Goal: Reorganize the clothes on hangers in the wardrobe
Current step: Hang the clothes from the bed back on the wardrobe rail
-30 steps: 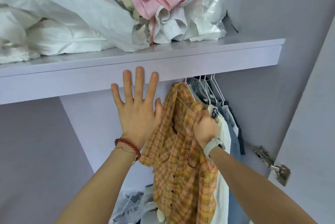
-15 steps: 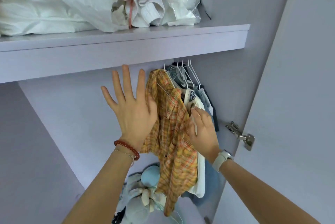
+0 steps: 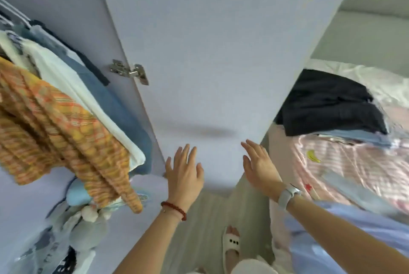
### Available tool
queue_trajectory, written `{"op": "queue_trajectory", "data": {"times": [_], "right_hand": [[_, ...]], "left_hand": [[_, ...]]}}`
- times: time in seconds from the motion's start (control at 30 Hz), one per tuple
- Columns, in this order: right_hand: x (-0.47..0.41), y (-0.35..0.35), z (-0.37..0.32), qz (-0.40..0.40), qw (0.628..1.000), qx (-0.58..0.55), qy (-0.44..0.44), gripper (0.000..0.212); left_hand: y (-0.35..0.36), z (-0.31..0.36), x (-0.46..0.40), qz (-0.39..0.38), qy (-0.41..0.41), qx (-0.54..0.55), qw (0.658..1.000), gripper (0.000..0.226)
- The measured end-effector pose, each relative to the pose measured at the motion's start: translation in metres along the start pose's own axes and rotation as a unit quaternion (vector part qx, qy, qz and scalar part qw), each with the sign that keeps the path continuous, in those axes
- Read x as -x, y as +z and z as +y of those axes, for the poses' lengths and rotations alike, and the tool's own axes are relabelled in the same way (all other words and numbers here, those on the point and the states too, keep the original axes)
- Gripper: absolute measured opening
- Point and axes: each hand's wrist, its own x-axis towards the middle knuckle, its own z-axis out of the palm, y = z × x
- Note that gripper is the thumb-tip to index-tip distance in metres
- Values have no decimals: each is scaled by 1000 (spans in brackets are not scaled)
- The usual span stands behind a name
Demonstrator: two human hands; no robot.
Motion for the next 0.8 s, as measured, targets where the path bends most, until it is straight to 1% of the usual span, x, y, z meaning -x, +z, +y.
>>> {"op": "queue_trajectory", "data": {"times": [0.03,0.13,0.23,0.33,0.4,0.47,0.53,0.63,0.73,0.8], "right_hand": [[17,-7,25,2,999,7,44,41],[70,-27,93,13,986,18,166,42],[129,-46,152,51,956,-7,289,42],[193,-58,205,77,911,-12,405,43],[231,-69,240,90,880,-19,467,42],[266,-83,278,124,847,-29,517,37],[297,-98,318,152,807,-44,569,38],[341,-117,379,201,742,-57,637,39],[385,-127,429,223,684,-59,692,38],[414,-133,460,229,654,-57,719,38]], "left_hand": [[19,19,2,-40,28,-3,999,47],[64,81,7,-124,114,1,986,48],[100,143,11,-178,204,11,963,47],[138,209,13,-237,283,33,929,45],[163,258,17,-280,327,59,901,42],[191,310,23,-316,371,64,871,40],[219,361,31,-341,409,38,845,42],[265,427,55,-358,470,-9,807,47],[307,474,90,-409,495,-46,765,49],[335,499,112,-439,509,-73,737,50]]}}
